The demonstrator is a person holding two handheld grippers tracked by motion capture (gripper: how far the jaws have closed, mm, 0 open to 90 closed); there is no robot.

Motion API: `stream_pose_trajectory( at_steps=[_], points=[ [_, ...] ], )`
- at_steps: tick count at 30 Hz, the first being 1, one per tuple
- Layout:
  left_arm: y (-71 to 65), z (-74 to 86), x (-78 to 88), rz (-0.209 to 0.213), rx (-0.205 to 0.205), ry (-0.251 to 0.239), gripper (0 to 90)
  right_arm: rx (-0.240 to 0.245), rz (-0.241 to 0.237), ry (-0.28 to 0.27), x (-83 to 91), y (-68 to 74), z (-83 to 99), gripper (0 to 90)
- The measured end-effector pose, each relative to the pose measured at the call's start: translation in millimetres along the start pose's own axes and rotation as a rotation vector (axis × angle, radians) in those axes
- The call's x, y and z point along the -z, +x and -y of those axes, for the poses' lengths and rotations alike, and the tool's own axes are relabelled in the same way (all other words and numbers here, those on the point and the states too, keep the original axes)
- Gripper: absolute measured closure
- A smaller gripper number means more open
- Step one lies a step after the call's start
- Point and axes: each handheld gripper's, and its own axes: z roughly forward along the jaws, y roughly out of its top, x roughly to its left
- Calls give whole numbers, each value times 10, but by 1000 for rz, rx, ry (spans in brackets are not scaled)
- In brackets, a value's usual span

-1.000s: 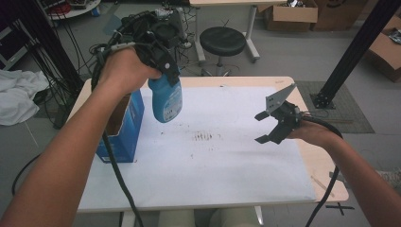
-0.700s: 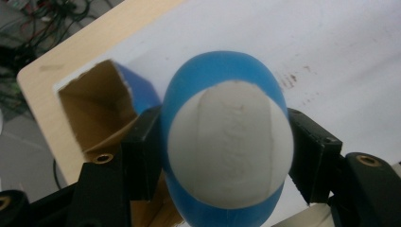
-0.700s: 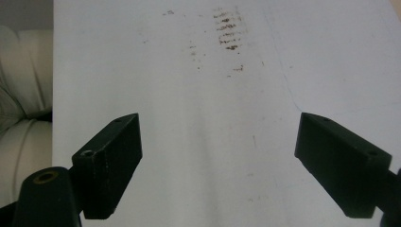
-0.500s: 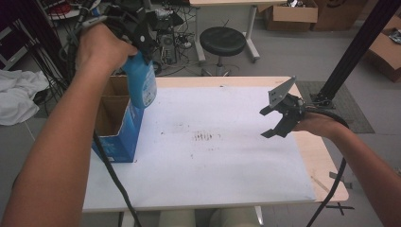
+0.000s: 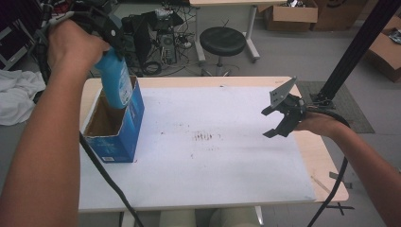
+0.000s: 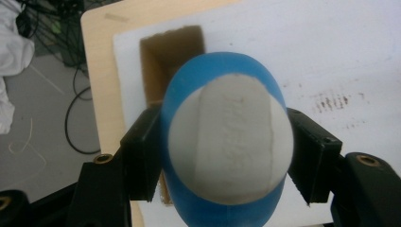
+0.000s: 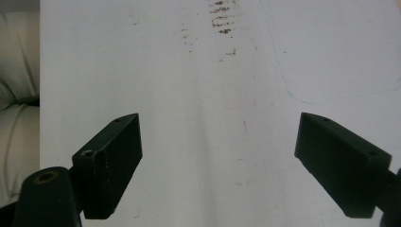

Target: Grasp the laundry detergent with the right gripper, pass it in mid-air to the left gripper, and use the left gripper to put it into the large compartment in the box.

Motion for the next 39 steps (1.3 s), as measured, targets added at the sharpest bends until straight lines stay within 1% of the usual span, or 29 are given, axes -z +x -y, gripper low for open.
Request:
stream_pose_trajectory(
  at_steps=[2,4,7,9,10,12,13,18,22,24,25,27,31,36,39],
  points=[
    [57,38,-34,-13,18,-2,381,2,1,-2,-6,-1,11,157],
    [85,61,-55,-19,23,0,381,-5,2,-6,-8,3,26,157],
    [145,108,-121,-17,45,-3,381,-14,4,-13,1,-4,46,157],
    [179,149,-194,-17,52,-6,381,-14,4,-11,3,-2,56,157],
    [194,170,-231,-19,55,-9,381,-6,3,-10,3,-5,61,157],
    [214,213,-315,-23,51,-2,381,-16,3,-10,-2,1,68,157],
    [224,229,-347,-22,49,0,381,-13,3,-9,-4,0,69,157],
    [278,332,-540,-5,61,5,381,-11,-1,-8,-31,-9,69,158],
    [284,404,-703,-5,42,13,382,-16,-6,-14,-64,-4,65,158],
    [291,447,-808,1,37,21,381,-25,-8,-14,-79,3,73,158],
    [295,465,-856,6,32,25,381,-20,-8,-15,-85,3,80,158],
    [310,499,-941,13,33,26,381,-27,-11,-15,-97,18,87,158],
    [333,570,-1126,16,26,28,382,-22,-14,-9,-108,30,100,159],
    [330,646,-1338,17,16,35,381,-31,-13,-7,-103,26,119,159],
    [311,672,-1436,20,8,37,381,-31,-12,-7,-107,27,127,159]
  ],
)
